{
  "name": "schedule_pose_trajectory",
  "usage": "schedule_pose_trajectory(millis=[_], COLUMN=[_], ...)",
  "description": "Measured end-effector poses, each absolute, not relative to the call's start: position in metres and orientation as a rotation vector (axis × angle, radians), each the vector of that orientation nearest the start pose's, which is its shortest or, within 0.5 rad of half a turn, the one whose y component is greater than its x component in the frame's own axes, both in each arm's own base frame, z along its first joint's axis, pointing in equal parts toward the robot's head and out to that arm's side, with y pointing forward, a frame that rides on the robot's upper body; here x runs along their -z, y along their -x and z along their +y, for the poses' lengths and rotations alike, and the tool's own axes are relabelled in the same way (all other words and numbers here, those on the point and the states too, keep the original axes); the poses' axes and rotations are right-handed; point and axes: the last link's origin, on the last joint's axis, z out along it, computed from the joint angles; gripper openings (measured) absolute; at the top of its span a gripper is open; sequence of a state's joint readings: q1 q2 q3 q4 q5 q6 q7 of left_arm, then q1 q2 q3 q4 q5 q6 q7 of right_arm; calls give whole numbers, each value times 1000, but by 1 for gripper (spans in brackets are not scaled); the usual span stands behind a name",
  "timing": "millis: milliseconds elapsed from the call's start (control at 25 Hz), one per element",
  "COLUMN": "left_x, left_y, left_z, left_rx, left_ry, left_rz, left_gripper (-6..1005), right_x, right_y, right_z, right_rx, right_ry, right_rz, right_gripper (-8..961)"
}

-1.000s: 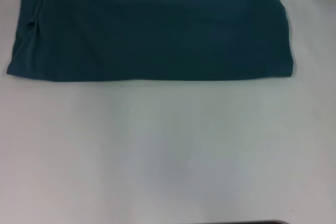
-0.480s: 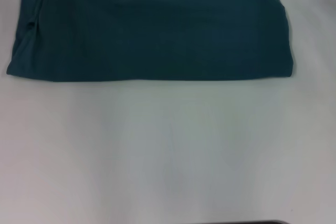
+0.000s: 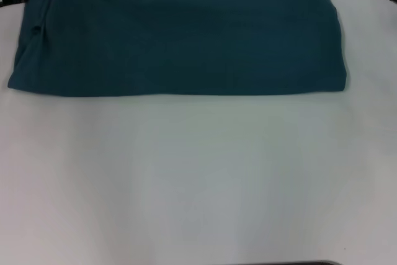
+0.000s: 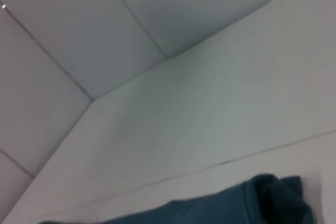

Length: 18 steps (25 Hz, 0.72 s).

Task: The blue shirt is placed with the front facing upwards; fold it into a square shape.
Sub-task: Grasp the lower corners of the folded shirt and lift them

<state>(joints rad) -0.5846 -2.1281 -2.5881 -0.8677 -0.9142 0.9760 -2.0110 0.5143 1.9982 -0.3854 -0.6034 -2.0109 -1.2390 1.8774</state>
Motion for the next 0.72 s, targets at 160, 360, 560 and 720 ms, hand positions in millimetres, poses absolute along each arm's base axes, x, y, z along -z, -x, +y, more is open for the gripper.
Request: schedule_pose_trajectory(millis=[160, 360, 560, 720], left_x=[-57, -58, -63, -64], left_y=[307, 314, 317, 321], left_z=[400, 394, 394, 393], left_rx=[486, 479, 466, 457], left_ry=[1946, 1939, 1933, 1922], left_rz=[-1225, -1249, -1256, -1259], left_gripper=[905, 904, 904, 904], right_x=[-76, -76, -76, -75], right_y=[-347, -354, -359, -360], right_z=[353, 344, 339, 334], right_rx=[-729, -629, -580, -568], right_ry=[2006, 2027, 1991, 1981], right_rz=[1436, 1560, 1684, 1758], right_gripper=[855, 853, 852, 851])
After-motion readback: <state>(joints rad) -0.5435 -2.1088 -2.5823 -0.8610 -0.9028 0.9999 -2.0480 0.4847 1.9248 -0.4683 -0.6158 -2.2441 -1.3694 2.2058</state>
